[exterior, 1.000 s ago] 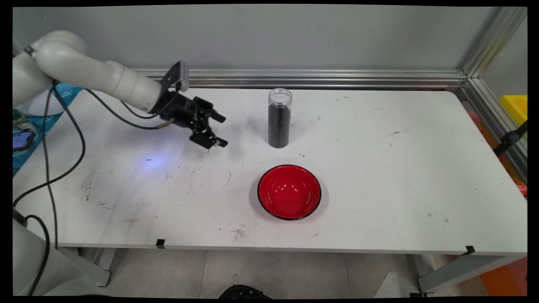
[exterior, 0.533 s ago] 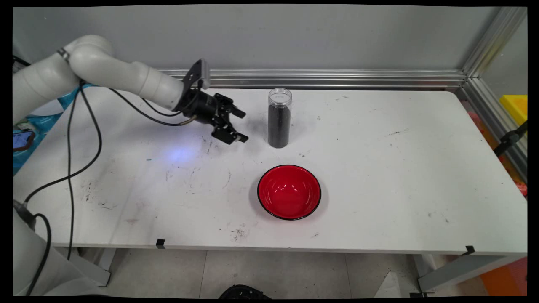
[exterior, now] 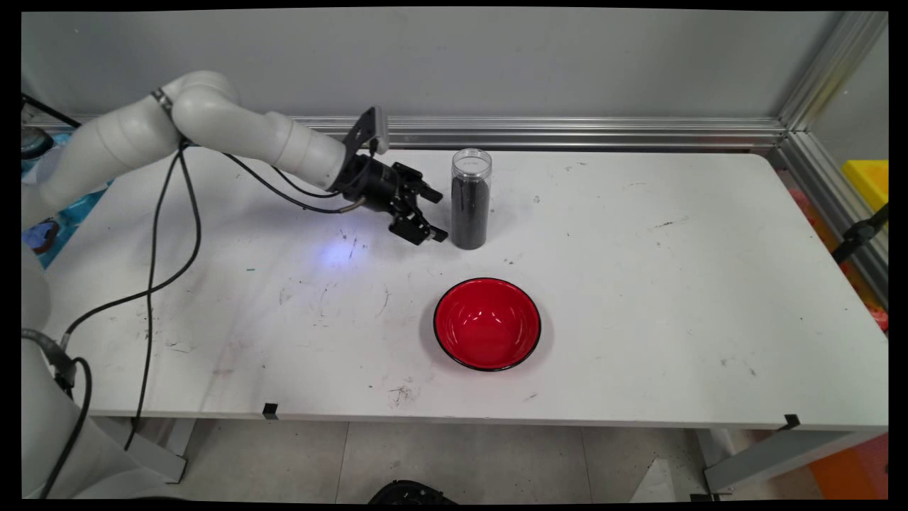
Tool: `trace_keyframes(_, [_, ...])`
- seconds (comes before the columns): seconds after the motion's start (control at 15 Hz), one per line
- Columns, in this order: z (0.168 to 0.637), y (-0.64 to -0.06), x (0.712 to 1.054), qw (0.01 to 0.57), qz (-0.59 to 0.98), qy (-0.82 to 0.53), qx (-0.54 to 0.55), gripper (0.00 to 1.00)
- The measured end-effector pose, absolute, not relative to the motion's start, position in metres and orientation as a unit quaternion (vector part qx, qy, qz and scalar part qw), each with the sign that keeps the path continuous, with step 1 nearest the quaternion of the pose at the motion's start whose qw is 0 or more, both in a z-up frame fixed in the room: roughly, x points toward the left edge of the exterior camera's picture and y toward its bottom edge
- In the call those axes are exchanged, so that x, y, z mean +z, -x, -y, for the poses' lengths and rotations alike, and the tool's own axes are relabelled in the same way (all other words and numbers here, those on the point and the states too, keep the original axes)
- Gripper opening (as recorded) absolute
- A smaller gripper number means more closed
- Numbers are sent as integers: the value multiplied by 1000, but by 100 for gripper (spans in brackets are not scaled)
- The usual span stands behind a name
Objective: Pick up the black seasoning powder from the table, then pour the black seasoning powder in the red bowl
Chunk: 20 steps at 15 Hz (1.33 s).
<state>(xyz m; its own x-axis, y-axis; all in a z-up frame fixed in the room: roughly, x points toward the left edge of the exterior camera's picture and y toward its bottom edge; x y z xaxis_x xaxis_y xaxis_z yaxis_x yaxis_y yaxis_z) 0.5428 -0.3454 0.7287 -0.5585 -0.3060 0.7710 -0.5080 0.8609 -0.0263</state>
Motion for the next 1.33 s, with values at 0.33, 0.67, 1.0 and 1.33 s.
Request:
trace_keyframes(0.33, [360,-530,714,413,873,-232,112,100])
trace_keyframes(0.67, [373,-523,704,418,871,-233,109,100])
trace_keyframes(1.0, [379,-519,698,420,871,-232,103,0])
trace_keyframes(1.33, [381,-517,696,419,874,-229,93,0])
